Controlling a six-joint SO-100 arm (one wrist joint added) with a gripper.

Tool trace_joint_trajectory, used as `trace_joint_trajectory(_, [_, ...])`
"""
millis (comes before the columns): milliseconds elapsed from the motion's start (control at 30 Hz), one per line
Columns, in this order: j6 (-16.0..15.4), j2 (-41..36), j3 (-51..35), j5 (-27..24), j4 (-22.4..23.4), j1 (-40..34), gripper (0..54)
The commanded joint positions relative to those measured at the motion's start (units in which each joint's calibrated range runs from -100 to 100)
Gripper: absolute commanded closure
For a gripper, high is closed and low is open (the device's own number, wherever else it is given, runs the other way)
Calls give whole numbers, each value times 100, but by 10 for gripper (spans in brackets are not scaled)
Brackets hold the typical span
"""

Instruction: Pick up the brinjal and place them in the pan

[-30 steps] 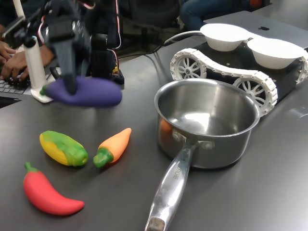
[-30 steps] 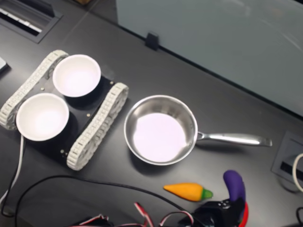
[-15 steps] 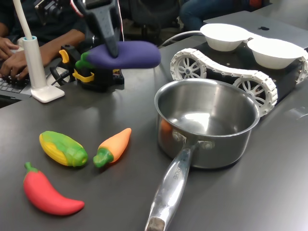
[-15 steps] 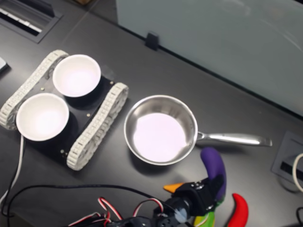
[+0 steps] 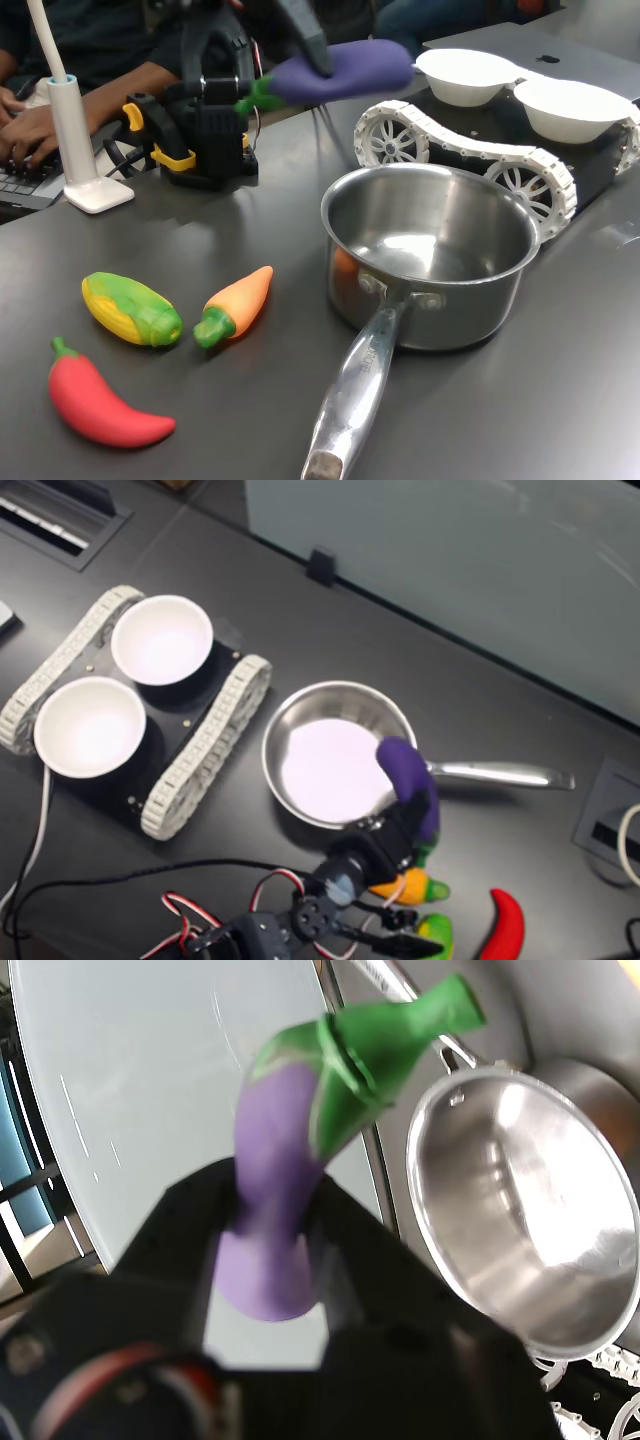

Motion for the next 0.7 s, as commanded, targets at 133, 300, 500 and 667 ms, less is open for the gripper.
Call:
trace_joint_trajectory(133, [505,27,-477,-88,-320,-1113,536])
trace_joint_trajectory(300, [959,247,-314,-78,-559,-1813,536])
trace_joint_trajectory(500, [1387,415,59,-39,-900,-2432,536])
trace_joint_trajectory(667, [1690,770,86,-68,-959,-2994,536])
